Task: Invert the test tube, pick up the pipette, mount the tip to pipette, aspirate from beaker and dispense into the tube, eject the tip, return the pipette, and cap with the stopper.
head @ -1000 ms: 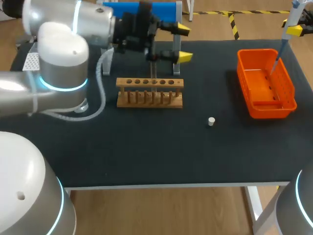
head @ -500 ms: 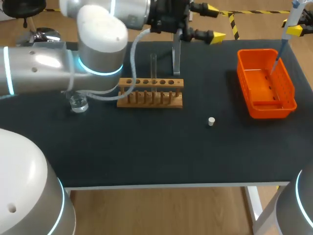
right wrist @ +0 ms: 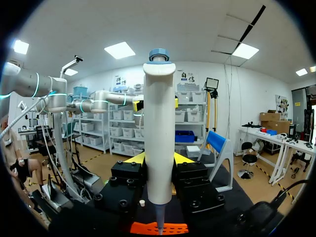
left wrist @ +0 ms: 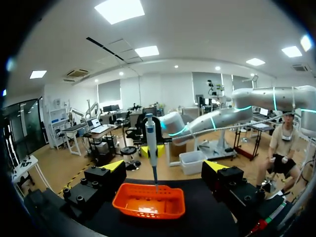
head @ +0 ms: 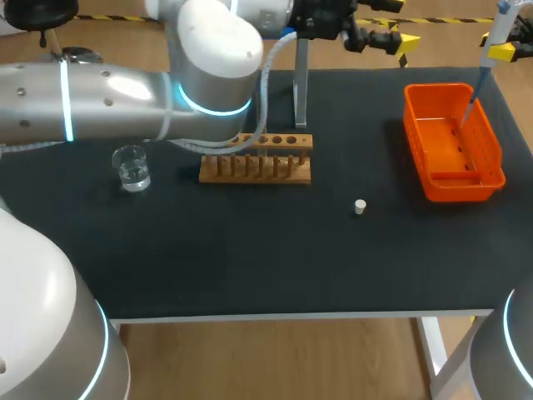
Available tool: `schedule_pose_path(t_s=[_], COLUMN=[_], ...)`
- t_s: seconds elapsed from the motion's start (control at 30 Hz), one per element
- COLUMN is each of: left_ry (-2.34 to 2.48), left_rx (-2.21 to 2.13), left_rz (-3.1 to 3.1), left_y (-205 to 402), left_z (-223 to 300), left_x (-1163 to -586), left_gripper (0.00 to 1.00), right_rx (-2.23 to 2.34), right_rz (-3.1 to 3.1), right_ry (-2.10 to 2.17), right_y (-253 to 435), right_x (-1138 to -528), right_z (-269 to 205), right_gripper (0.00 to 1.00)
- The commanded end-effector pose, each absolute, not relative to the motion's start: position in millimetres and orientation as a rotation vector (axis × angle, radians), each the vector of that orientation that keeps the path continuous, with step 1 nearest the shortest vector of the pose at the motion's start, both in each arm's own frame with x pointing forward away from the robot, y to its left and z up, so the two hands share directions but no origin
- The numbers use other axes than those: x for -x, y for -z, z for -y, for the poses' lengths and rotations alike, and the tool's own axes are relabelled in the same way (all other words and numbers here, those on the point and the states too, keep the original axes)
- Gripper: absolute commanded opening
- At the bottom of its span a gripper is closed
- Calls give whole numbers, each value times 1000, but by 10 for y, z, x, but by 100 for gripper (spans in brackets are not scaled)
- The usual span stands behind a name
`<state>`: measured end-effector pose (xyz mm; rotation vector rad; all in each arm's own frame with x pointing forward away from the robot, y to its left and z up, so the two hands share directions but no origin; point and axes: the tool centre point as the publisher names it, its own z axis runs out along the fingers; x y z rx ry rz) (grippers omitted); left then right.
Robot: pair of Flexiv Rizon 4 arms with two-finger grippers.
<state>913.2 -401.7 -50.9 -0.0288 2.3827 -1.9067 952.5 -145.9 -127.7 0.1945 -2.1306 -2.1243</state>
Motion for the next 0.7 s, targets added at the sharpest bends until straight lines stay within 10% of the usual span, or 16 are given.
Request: schedule_pose_path(t_s=[0.03,0.1,0.13,0.17,0.2,0.7], left_ry=[1895,1874,1862,1862,1862,1862], left_rx=[31,36,19,19,19,19], left_rz=[-2398,-2413,-2425,-2425,-2425,-2425], left_y=[520,498,481,481,481,481], left_z=[4248,4281,4299,4299,4299,4299], left_x=[-9229,-9256,-9267,-9267,-9267,-9267], left_gripper=[100,100,80,28,3,0], right_rx=[-204,-204,-204,-204,-204,-204], right_rz=[2127,2127,2127,2127,2127,2127], right_ry=[2117,2117,2117,2117,2117,2117], right_y=[1276,1276,1276,1276,1276,1276], right_x=[-9561,-9561,-9561,-9561,-9561,-9561], right_z=[1486,1486,1486,1486,1486,1486], right_gripper=[0,0,0,0,0,0])
